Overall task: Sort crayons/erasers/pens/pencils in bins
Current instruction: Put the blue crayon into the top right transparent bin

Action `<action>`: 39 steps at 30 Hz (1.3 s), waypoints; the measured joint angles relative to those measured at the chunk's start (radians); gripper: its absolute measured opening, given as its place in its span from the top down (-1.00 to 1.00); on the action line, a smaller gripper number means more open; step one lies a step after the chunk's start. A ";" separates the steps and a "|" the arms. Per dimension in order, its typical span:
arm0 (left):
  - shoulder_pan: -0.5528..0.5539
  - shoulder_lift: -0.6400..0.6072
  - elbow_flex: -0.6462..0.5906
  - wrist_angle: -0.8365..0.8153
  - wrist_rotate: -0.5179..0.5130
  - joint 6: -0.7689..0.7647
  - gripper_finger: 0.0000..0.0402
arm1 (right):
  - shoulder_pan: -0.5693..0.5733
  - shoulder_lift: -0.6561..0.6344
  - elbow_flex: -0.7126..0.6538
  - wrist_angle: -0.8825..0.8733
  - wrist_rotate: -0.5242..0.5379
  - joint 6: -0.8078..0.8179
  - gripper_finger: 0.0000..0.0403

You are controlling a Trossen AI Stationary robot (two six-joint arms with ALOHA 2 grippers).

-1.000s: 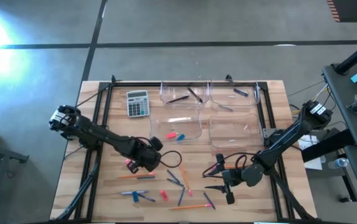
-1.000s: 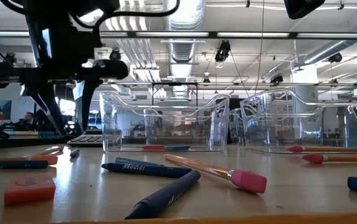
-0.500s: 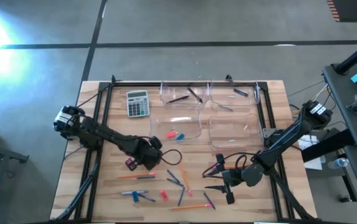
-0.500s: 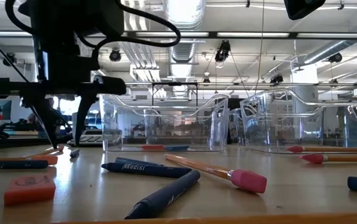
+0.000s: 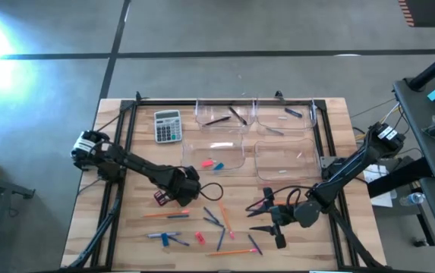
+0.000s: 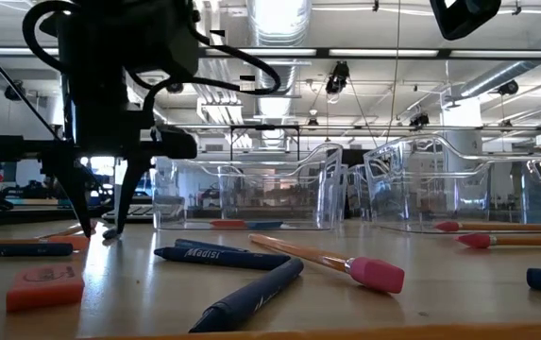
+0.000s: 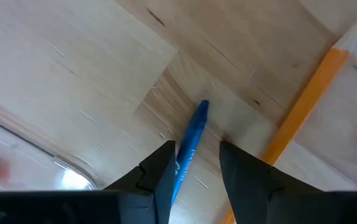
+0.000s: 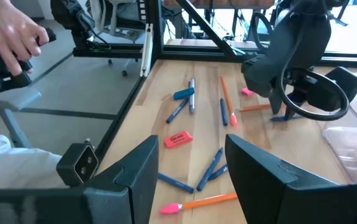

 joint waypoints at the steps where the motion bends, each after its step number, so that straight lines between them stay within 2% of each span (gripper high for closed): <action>1: 0.000 0.008 0.003 -0.002 0.000 0.000 0.43 | 0.000 0.000 0.000 0.001 0.000 0.000 0.13; 5: 0.001 0.015 0.007 -0.007 0.018 0.004 0.53 | 0.000 0.000 0.000 0.000 0.000 -0.008 0.13; 12: 0.000 0.012 0.006 -0.013 0.035 -0.005 0.95 | 0.000 0.000 0.000 0.001 0.000 -0.035 0.13; 17: -0.015 0.000 0.008 -0.007 0.009 -0.010 0.96 | 0.000 0.000 0.000 0.001 0.008 -0.055 0.13; 21: -0.035 -0.036 0.030 0.031 0.004 -0.069 0.98 | 0.000 0.000 0.000 0.008 0.009 -0.081 0.13; 31: -0.112 -0.222 0.089 0.031 0.012 -0.190 0.99 | 0.000 0.000 0.000 0.012 0.010 -0.090 0.13; 35: -0.128 -0.309 0.073 0.164 0.026 -0.258 0.99 | 0.000 0.000 0.000 0.017 0.010 -0.113 0.13; 39: -0.129 -0.396 0.010 0.409 0.050 -0.350 1.00 | 0.000 0.000 0.000 0.023 0.011 -0.123 0.13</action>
